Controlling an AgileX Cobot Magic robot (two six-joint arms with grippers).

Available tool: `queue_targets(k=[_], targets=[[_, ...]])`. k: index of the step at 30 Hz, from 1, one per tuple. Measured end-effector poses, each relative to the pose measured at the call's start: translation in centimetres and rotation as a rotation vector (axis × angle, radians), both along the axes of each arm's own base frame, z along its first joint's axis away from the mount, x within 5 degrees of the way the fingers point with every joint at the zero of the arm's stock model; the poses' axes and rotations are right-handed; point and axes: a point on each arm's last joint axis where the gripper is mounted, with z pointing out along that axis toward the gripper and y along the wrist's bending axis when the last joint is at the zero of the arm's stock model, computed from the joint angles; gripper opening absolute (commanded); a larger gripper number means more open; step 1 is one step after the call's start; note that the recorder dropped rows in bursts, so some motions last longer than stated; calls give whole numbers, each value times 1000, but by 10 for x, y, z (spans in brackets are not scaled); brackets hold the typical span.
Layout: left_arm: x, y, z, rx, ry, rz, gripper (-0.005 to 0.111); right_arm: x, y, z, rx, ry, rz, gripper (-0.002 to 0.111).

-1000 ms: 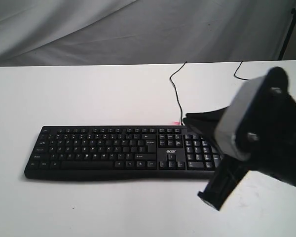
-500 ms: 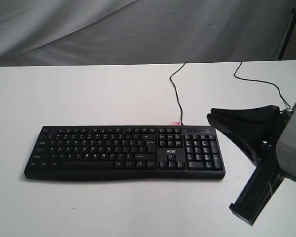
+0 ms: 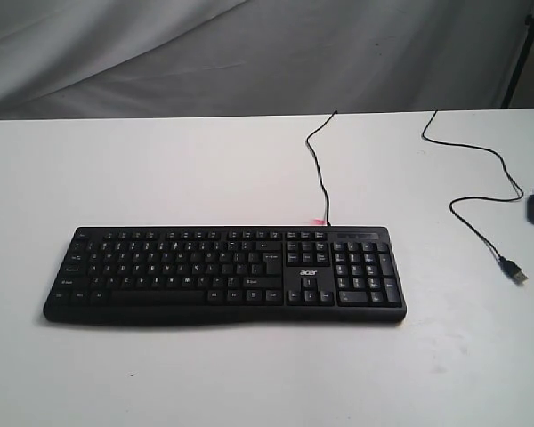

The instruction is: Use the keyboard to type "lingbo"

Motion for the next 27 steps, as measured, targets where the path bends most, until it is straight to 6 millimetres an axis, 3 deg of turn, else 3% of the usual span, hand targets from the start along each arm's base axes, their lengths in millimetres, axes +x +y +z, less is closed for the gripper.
queue_targets(k=[6, 13, 23, 27], targets=[[0, 0, 0, 0, 0, 0, 1, -27, -20, 4, 8, -51, -167, 0], [0, 0, 0, 0, 0, 0, 1, -53, -24, -5, 6, -71, -213, 0], [0, 0, 0, 0, 0, 0, 1, -53, -24, -11, 4, -63, -213, 0], [0, 0, 0, 0, 0, 0, 1, -45, -26, -23, 20, -122, -232, 0]])
